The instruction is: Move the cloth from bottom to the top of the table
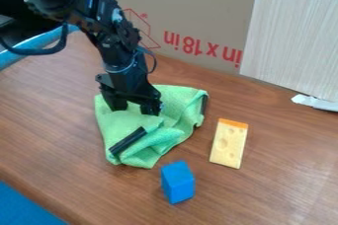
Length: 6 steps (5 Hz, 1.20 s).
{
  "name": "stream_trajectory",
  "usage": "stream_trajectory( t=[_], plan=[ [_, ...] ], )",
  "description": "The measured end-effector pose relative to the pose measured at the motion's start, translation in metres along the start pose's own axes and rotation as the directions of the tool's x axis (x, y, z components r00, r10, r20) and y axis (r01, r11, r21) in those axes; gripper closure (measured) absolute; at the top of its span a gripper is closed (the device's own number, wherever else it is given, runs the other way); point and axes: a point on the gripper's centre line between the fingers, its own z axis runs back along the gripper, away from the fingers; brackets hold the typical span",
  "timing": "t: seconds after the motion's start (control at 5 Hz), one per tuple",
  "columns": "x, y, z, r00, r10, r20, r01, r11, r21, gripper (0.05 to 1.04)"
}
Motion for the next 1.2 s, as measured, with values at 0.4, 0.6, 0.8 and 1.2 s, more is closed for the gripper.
stream_trajectory(
  t=[0.4, 0.6, 0.8, 1.2],
  plan=[
    [0.031, 0.0, -0.008, 0.998, 0.065, 0.016, -0.066, 0.998, 0.024, 0.083],
    [0.05, -0.004, -0.011, 0.995, 0.093, 0.023, -0.094, 0.995, 0.023, 0.082],
    [0.077, -0.004, -0.01, 0.991, 0.126, 0.044, -0.127, 0.992, 0.024, 0.081],
    [0.098, -0.007, -0.02, 0.99, 0.138, 0.038, -0.14, 0.989, 0.05, 0.083]
  ],
)
